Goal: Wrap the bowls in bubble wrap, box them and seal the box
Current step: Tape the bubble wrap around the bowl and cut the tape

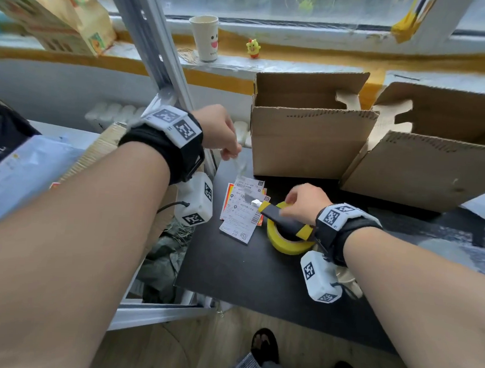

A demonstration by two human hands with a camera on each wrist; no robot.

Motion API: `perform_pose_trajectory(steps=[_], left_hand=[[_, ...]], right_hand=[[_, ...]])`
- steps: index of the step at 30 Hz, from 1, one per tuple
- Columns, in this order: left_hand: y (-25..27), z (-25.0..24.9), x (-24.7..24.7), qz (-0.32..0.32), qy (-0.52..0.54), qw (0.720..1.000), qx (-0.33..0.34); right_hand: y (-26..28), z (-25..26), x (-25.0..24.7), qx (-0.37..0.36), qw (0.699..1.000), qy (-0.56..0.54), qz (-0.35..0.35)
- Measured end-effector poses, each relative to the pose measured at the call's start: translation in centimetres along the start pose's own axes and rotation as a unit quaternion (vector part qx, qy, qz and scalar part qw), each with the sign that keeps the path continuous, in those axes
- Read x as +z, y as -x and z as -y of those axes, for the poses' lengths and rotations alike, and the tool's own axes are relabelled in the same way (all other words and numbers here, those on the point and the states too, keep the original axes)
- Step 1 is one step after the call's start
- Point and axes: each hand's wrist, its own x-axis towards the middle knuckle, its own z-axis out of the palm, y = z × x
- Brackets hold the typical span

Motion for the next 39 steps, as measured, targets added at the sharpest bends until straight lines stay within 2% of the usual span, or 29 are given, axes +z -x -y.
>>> perform_pose_trajectory(steps=[2, 5, 8, 13, 18, 23, 28, 33, 36, 39], left_hand=[[0.2, -0.9, 0.0, 0.026, 0.001, 0.999, 0.02], [0.5, -2.5, -0.2, 0.062, 0.014, 0.997, 0.045], [0.7, -4.6, -0.4, 0.088, 0.029, 0.993, 0.077], [0.9, -8.3, 0.5, 0.078, 0.043, 0.988, 0.124], [0.8, -12.4, 4.0, 0.082, 0.055, 0.983, 0.152], [0.9, -18.1, 9.1, 0.126, 0.082, 0.973, 0.176], [0.9, -22.8, 13.8, 0.158, 0.128, 0.964, 0.174], [-0.1, -24.4, 17.3, 0.171, 0.143, 0.964, 0.144], [-0.5, -24.4, 19.2, 0.212, 0.238, 0.943, 0.1], [-1.0, -24.0, 20.8, 0.231, 0.285, 0.928, 0.058]], right_hand=[[0.1, 0.2, -1.8, -0.026, 0.988, -0.152, -0.023], [1.5, 1.5, -4.8, -0.079, 0.94, -0.32, 0.084], [3.3, 2.2, -7.1, -0.097, 0.915, -0.363, 0.146], [6.0, -1.9, -10.1, -0.063, 0.935, -0.32, 0.138], [9.3, -9.1, -12.9, 0.005, 0.904, -0.424, 0.059], [13.0, -16.3, -15.3, 0.09, 0.876, -0.472, -0.027], [15.0, -21.8, -15.7, 0.137, 0.846, -0.509, -0.085], [14.8, -24.8, -14.7, 0.15, 0.836, -0.51, -0.134], [14.1, -25.9, -14.2, 0.152, 0.836, -0.505, -0.154], [13.6, -26.6, -13.6, 0.154, 0.842, -0.498, -0.139]])
